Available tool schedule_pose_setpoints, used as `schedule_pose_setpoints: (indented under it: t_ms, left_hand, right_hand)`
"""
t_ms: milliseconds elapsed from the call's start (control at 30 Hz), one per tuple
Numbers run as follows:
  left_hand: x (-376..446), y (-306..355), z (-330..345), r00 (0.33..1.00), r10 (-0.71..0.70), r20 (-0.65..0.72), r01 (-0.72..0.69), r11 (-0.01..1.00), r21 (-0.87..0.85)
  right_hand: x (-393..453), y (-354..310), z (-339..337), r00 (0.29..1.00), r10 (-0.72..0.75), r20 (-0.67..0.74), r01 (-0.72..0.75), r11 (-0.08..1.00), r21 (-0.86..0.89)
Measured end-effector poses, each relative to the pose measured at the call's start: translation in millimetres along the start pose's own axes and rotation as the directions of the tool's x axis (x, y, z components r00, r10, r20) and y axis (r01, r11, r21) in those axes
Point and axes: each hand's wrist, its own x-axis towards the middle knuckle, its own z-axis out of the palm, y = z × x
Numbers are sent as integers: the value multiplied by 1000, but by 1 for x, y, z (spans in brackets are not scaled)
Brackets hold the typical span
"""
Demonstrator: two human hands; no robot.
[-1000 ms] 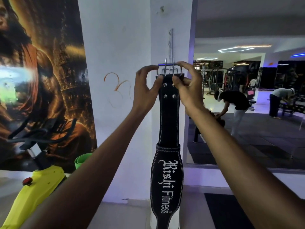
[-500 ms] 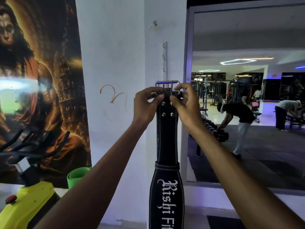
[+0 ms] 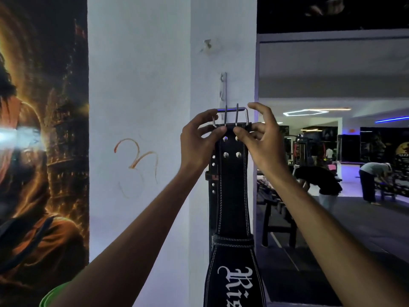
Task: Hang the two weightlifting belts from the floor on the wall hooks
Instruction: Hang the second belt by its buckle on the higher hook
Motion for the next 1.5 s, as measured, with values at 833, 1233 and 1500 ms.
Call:
schedule_pose_setpoints:
  t_ms: [833,1233,1500]
  left_hand:
    - [234,-182,45,1000,8,-9,-7,999,34]
    - [231,-205,41,994,-24,109,24,1000,4]
    - [248,-196,52,992,-117,-40,120,989,84]
  right_hand:
    - [219,191,88,997,-49,-64,45,997,-65]
    - [216,221,96,997,28,-70,-25,999,32]
    - [232,201,100,968,125,-218,-166,969,-181]
